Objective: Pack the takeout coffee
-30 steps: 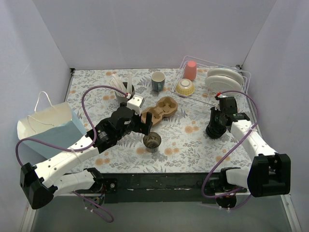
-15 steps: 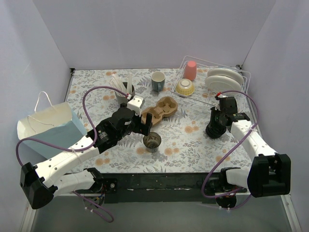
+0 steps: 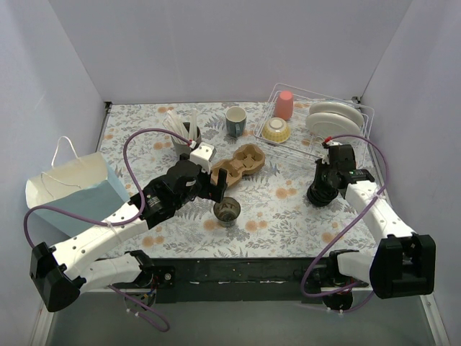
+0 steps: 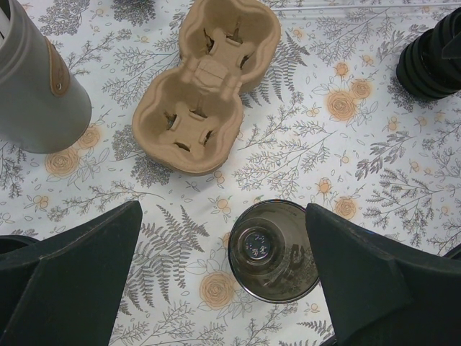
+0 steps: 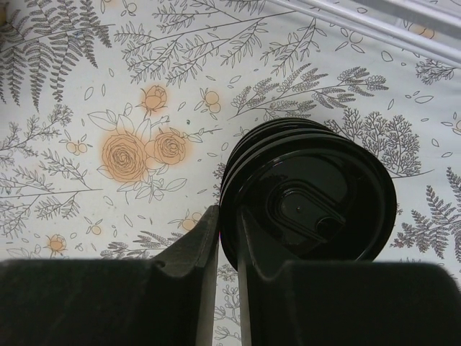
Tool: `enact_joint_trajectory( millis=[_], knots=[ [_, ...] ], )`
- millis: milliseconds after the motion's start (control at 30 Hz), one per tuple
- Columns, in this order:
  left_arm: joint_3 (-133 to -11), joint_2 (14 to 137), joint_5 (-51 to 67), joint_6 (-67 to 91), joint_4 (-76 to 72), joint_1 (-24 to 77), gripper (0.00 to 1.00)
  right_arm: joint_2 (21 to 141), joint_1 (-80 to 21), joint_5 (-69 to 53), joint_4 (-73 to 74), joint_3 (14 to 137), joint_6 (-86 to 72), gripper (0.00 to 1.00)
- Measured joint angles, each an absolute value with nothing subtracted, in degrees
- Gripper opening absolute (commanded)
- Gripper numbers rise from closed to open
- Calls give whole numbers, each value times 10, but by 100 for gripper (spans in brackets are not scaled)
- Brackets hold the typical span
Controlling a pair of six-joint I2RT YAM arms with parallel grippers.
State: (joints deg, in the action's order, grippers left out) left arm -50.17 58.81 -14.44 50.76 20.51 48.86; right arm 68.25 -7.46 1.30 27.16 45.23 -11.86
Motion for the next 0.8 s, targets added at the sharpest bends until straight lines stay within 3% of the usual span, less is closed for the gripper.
enact_joint_trajectory(
  millis=[633, 800],
  knots=[
    [-501, 588, -143, 508, 205, 489, 98, 669, -75, 13, 281, 446, -134, 27],
    [-501, 588, -143, 508, 205, 489, 98, 669, -75, 13, 280, 443, -134, 19]
  ],
)
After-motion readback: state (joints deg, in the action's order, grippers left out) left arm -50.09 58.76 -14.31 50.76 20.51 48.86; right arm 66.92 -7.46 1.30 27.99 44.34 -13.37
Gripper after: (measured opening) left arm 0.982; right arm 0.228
